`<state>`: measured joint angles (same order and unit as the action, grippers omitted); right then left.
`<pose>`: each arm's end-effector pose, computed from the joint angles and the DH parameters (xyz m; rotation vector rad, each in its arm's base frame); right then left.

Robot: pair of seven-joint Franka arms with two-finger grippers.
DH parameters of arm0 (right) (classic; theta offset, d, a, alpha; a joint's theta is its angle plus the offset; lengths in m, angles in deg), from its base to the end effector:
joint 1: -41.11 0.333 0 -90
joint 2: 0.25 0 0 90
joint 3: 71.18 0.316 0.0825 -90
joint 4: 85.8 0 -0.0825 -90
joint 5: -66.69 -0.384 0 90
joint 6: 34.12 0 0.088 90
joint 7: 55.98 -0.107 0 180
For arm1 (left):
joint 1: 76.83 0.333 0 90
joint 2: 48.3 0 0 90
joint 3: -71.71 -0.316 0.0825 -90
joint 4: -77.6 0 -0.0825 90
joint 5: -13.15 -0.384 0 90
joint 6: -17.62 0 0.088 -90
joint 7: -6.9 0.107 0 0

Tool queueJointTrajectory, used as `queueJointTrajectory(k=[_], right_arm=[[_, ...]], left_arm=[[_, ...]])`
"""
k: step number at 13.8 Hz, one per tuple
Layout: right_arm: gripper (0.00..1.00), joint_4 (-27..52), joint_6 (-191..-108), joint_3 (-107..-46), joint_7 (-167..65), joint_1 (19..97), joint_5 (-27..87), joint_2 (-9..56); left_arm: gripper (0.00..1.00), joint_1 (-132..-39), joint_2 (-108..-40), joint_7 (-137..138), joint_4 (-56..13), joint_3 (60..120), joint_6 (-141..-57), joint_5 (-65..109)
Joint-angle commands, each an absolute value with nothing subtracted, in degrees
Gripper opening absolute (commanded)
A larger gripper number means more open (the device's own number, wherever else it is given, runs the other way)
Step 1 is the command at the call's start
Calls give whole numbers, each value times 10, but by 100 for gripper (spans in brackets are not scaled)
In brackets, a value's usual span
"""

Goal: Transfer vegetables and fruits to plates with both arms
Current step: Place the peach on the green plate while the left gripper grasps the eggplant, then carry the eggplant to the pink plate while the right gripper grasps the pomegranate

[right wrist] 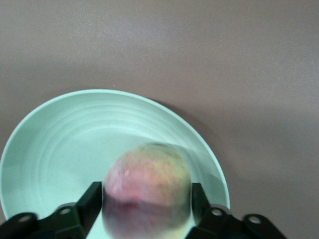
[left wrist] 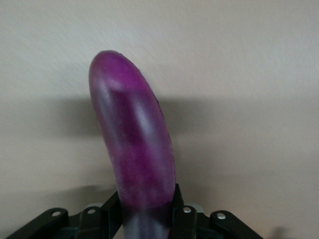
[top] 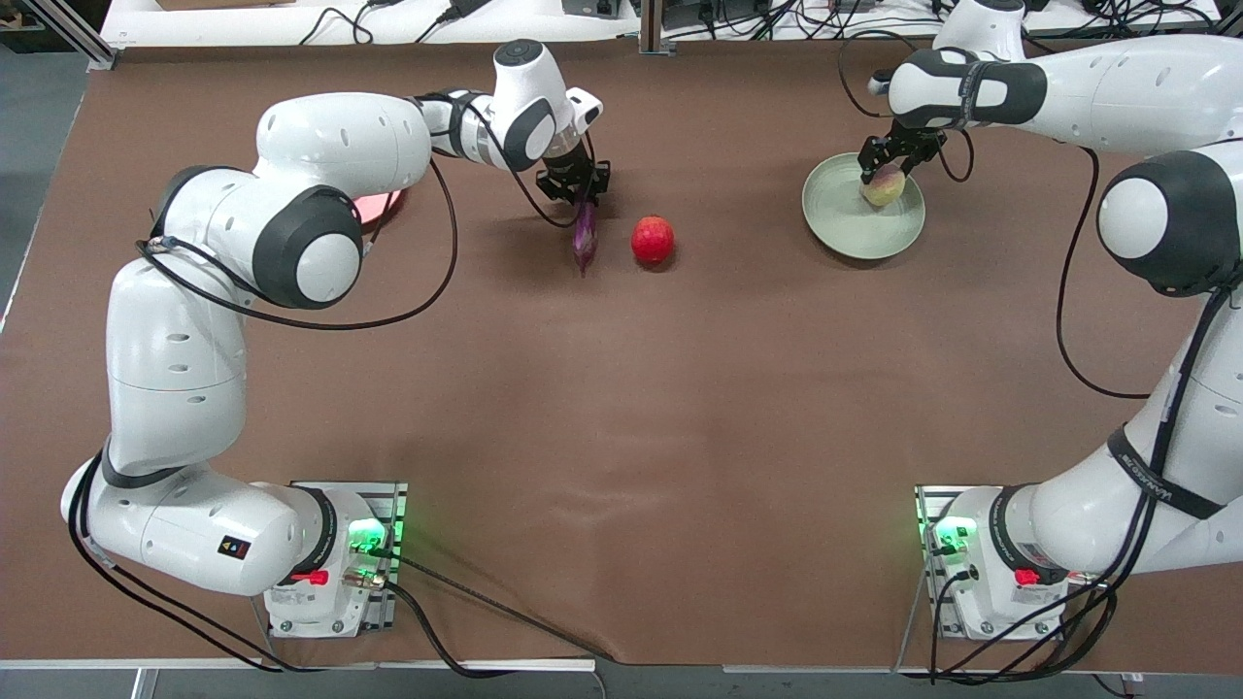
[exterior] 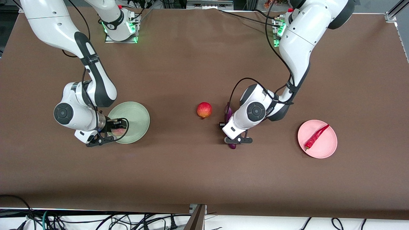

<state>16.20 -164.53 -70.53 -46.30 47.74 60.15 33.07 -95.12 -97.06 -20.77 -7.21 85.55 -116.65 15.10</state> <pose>0.6443 0.0846 0.2227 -3.0293 -0.3294 0.1279 0.6244 -0.3571 0.1816 2.9458 0.0421 -0.1084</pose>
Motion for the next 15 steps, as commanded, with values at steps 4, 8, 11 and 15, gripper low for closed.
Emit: queueJointTrajectory(k=[4, 8, 11, 15], right_arm=[[100, 106, -1570, -678, -618, 511, 589, 308], [100, 39, -1522, -677, -856, 610, 587, 313], [100, 7, -1543, -677, -1042, 715, 590, 344], [100, -10, -1665, -680, -1165, 798, 596, 405]], left_arm=[[16, -856, -856, -140, -70, 840, -985, 136], [18, -755, -844, 26, -75, 830, -900, 109], [17, -704, -849, 96, -78, 828, -900, 67], [23, -663, -877, 129, -97, 825, -914, 47]])
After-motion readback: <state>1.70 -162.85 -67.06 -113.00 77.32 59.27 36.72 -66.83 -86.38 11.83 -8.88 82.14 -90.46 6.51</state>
